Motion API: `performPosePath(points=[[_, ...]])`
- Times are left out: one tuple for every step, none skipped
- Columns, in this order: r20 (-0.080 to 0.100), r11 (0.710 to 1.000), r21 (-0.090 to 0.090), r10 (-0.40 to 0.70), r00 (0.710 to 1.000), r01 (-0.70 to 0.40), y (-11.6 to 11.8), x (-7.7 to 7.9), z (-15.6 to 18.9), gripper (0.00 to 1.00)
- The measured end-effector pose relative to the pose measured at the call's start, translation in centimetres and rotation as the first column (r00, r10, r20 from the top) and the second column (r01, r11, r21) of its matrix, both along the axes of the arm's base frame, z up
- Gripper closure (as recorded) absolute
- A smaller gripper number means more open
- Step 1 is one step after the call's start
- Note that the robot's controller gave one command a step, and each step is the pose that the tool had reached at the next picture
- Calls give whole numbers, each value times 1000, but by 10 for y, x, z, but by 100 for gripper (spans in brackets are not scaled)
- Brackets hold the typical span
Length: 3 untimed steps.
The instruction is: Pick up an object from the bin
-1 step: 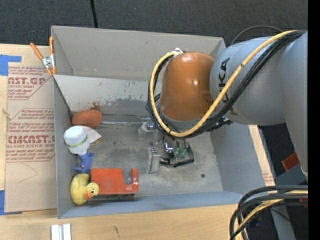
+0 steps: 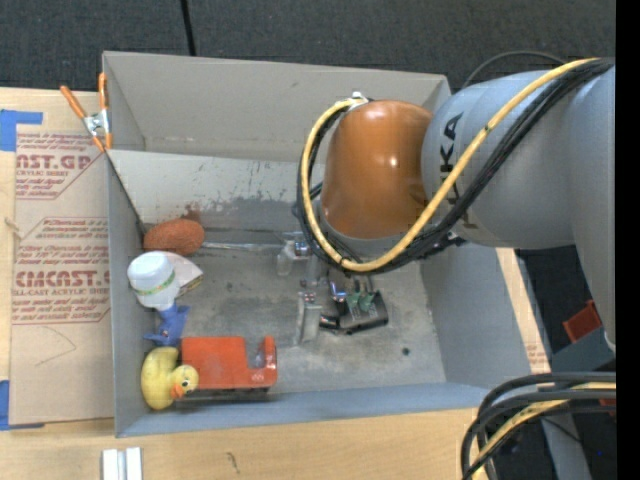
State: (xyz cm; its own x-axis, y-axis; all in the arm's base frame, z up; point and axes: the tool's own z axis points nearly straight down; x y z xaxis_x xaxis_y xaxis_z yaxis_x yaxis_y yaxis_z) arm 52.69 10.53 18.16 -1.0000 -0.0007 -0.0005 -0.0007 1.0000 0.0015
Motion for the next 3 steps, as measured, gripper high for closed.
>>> performPosePath(points=[[10,999,1,-47,999,47,14,12,-34,0],[-6,1000,-4,-9,1000,9,63,-10,-46,0],[8,994,5,110,994,-110,89,-6,-63,0]])
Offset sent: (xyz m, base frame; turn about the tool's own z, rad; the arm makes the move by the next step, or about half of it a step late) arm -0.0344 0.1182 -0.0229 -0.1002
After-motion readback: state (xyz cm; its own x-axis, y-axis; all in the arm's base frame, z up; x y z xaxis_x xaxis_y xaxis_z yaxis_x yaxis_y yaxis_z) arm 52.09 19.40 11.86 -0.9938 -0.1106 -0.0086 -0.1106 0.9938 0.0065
